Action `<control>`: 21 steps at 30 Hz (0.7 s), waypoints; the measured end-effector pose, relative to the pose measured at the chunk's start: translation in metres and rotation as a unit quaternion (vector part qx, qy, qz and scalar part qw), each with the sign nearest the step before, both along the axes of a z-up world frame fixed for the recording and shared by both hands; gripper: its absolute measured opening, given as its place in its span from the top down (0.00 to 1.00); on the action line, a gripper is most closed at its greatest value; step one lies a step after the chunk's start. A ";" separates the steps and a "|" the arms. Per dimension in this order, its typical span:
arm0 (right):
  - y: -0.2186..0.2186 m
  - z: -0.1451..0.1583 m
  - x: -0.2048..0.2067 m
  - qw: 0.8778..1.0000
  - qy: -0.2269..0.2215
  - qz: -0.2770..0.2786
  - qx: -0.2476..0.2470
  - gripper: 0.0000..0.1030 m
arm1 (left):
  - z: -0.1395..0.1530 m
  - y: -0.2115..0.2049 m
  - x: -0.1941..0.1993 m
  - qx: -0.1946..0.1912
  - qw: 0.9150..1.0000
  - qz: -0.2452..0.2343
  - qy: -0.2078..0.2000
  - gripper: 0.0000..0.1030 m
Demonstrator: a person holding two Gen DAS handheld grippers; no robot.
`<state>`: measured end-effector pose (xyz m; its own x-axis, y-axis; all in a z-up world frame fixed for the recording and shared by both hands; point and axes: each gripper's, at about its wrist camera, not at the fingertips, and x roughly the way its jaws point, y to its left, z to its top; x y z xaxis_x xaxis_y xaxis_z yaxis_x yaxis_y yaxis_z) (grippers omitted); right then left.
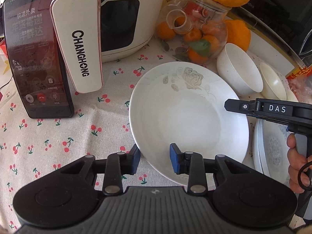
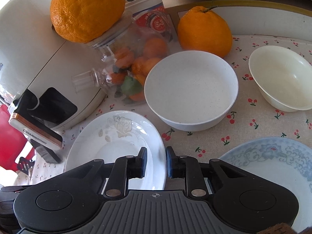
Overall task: Organize plates and bowls
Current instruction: 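Lift the white plate with the left tool and carry it over the blue plates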
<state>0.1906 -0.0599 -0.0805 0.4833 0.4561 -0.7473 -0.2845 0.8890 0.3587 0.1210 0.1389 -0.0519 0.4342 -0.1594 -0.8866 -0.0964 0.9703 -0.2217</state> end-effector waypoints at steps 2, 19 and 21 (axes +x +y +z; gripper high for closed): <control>-0.001 0.000 0.000 1.000 -0.001 0.000 -0.001 0.84 | 0.000 0.001 -0.001 0.002 1.000 0.007 -0.001 0.78; -0.004 0.020 -0.015 1.000 -0.014 0.015 0.001 0.85 | 0.023 0.003 -0.013 0.024 0.999 0.017 -0.043 0.84; -0.006 0.024 -0.018 1.000 -0.017 0.015 0.003 0.85 | 0.028 0.002 -0.016 0.023 0.998 0.017 -0.049 0.85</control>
